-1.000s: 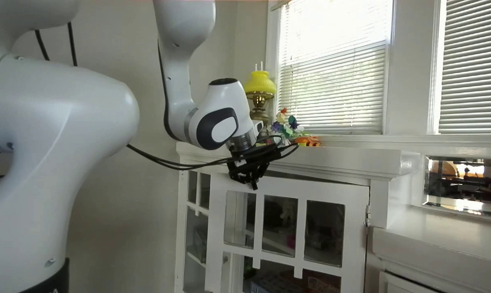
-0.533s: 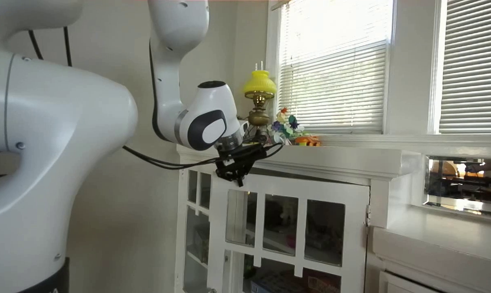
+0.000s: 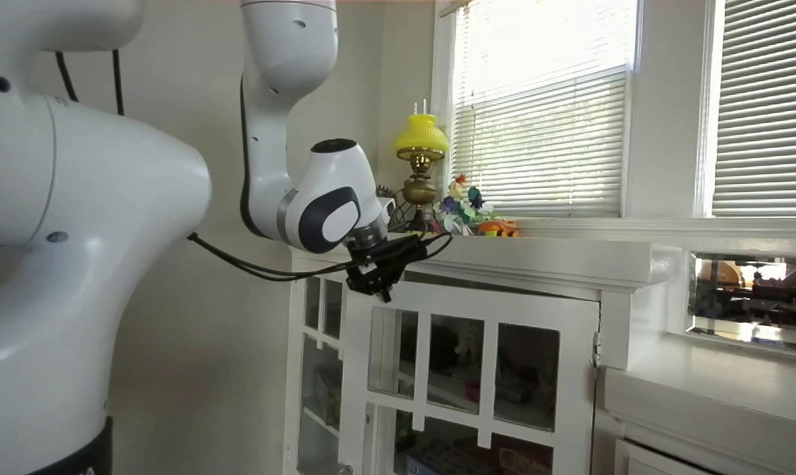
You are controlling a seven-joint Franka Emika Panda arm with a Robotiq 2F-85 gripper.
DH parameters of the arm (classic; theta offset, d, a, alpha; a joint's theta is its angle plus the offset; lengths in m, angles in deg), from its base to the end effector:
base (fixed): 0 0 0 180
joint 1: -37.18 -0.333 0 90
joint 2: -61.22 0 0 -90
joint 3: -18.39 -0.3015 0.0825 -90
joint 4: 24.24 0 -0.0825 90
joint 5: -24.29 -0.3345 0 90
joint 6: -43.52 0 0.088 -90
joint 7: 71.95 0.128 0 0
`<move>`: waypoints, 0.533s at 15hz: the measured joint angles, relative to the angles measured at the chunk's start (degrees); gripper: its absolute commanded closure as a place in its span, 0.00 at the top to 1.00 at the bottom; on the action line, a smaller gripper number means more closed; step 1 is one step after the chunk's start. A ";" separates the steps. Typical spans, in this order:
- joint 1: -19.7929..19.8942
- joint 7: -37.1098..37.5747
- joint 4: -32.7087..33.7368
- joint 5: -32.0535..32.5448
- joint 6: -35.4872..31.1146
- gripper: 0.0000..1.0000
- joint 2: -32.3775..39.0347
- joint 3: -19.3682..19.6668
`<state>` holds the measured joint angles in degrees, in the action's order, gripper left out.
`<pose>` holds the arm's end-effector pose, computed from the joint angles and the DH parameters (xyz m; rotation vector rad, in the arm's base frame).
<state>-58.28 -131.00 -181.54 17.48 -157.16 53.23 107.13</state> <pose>0.4374 0.0375 0.3241 2.4288 1.2717 1.0537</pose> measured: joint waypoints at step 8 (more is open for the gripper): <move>-21.88 -12.02 -0.23 -3.46 -11.93 0.01 -5.55 25.84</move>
<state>-80.16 -143.02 -181.76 14.02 -169.09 47.67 132.96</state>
